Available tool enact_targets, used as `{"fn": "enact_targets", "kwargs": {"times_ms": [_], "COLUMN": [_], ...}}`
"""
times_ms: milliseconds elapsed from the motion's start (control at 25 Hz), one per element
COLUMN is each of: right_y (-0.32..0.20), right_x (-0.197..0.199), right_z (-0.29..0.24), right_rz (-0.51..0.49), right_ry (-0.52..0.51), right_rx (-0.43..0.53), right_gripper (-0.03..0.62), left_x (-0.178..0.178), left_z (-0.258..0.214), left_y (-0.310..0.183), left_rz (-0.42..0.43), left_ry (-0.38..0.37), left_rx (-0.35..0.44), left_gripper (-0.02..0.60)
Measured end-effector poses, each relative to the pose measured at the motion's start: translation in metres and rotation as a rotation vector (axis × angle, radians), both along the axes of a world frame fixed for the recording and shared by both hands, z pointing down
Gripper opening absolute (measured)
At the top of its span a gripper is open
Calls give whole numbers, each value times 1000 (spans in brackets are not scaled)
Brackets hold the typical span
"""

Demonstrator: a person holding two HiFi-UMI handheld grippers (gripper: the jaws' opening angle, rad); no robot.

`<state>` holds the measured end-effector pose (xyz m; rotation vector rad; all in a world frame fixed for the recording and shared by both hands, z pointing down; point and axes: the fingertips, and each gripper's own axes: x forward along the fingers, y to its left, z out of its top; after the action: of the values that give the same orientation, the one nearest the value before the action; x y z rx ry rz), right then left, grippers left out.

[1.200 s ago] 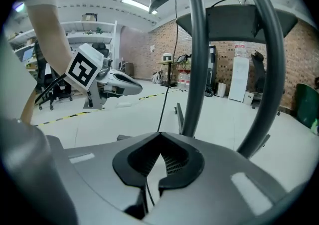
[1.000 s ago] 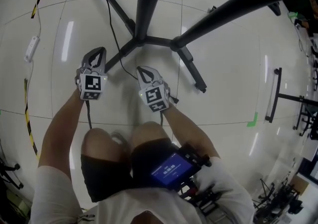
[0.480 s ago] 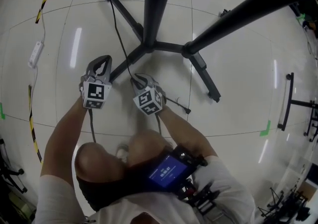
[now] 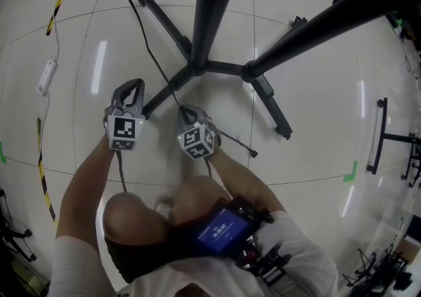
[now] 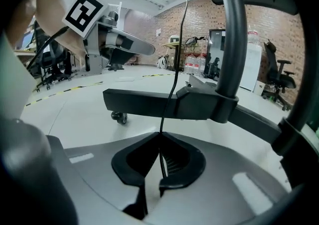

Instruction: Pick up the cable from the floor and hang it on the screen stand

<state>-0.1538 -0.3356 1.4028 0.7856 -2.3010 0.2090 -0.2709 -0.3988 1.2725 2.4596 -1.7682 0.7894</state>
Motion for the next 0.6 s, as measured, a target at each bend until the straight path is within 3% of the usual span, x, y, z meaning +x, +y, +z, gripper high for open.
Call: {"fn": "enact_targets", "kwargs": {"times_ms": [600], "right_y": [6], "right_x": [148], "right_z": [-41], "right_rz": [173], "right_ry": [126], "right_rx": [52], "right_gripper": [28], "left_x": [81], "left_z": [-9], "left_y": [-26], "left_rz": [140], "left_ry": [8], "left_rx": [70], "left_gripper": [2]}}
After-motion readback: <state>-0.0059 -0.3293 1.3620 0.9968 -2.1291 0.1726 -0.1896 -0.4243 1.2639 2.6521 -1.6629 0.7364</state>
